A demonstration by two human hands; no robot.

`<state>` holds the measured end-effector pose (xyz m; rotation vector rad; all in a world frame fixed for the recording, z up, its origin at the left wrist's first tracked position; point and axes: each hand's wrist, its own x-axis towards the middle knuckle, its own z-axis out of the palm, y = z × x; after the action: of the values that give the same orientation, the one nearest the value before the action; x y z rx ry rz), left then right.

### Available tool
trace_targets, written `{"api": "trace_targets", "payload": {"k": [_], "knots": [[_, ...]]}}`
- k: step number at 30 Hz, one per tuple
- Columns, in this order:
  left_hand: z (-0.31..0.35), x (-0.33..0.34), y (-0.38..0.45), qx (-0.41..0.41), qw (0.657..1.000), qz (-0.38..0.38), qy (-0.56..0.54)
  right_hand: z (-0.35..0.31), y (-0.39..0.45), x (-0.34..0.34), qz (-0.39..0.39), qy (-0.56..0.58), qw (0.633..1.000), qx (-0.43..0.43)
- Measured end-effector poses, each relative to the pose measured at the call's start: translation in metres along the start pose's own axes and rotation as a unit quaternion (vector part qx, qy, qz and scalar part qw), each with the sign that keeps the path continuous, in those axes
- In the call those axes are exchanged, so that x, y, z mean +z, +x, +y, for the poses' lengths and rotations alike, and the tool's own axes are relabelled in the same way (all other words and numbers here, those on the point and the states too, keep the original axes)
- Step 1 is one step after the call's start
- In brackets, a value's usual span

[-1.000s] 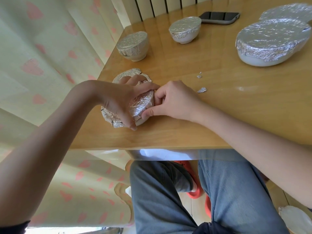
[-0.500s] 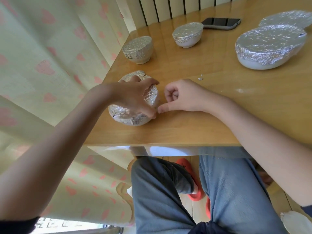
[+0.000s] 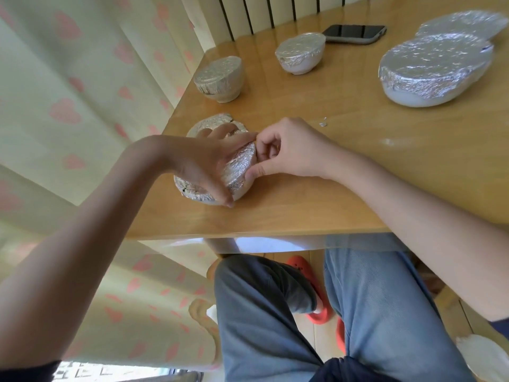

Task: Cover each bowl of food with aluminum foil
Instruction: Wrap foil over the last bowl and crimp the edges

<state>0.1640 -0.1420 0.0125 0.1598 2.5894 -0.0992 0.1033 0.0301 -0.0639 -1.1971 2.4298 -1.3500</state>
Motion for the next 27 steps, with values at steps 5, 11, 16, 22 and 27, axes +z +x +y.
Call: {"api": "trace_targets", "payload": {"k": [5, 11, 16, 22, 27], "knots": [[-0.001, 0.005, 0.004, -0.027, 1.0, 0.015, 0.003, 0.001, 0.023, -0.011, -0.039, -0.035, 0.998, 0.02], [0.002, 0.007, 0.013, -0.103, 0.993, 0.05, -0.02, 0.018, 0.024, -0.007, 0.001, 0.002, 0.998, 0.065], [0.006, 0.004, 0.007, -0.138, 0.989, 0.007, -0.052, 0.009, 0.0, -0.008, -0.048, 0.02, 0.999, 0.01], [-0.003, -0.017, -0.009, -0.064, 0.998, -0.026, 0.004, -0.006, -0.019, 0.007, -0.002, -0.063, 0.998, 0.012], [-0.003, -0.002, 0.002, 0.001, 1.0, -0.005, -0.005, -0.005, -0.009, 0.016, 0.02, -0.062, 0.998, -0.003]]}}
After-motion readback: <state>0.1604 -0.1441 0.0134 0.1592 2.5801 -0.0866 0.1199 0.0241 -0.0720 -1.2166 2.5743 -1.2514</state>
